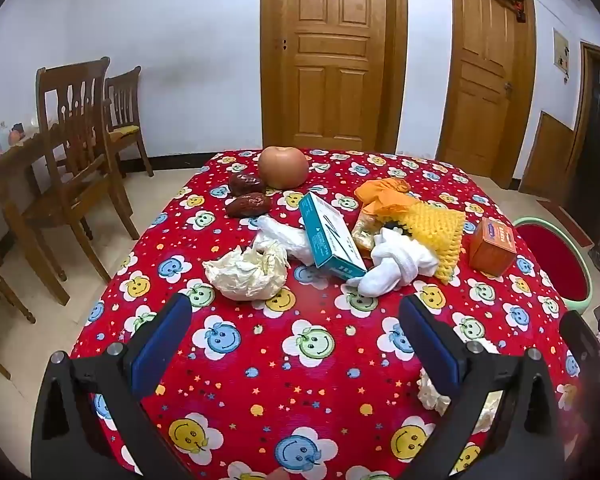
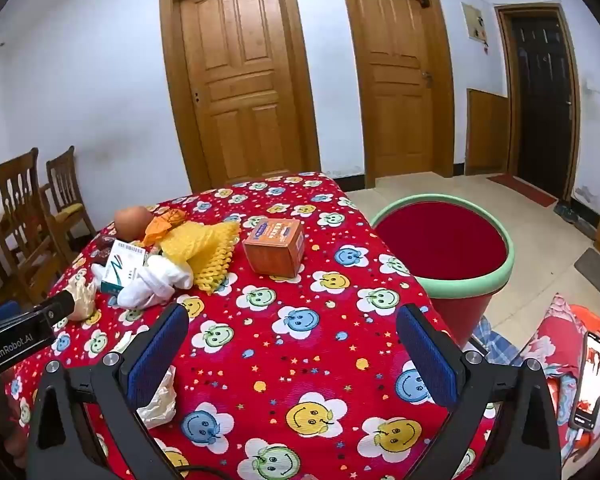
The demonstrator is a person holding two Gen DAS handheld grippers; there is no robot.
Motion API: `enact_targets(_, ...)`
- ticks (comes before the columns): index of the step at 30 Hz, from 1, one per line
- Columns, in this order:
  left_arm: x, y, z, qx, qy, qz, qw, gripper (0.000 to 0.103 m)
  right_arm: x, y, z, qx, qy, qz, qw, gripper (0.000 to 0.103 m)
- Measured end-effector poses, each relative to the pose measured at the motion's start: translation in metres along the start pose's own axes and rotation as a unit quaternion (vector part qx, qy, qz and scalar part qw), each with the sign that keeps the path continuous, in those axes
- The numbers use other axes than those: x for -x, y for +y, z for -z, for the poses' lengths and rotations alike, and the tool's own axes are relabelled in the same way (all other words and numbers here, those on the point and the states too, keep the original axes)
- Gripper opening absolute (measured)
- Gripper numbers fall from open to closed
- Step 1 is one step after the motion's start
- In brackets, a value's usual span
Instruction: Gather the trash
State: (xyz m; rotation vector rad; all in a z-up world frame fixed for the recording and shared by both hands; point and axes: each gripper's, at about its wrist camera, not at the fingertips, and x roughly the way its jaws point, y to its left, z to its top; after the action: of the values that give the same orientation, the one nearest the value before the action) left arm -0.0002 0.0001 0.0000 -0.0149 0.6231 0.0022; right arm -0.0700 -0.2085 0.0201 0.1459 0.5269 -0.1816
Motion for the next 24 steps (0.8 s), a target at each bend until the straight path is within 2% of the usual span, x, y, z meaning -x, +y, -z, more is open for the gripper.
enact_targets(24, -0.0002, 0.0042, -0.0003, 0.009, 0.006, 0.003, 0.9999, 0.101, -0.0004, -0.0018, 0.0001, -0.010, 0.001, -0.001, 1.000, 0.103)
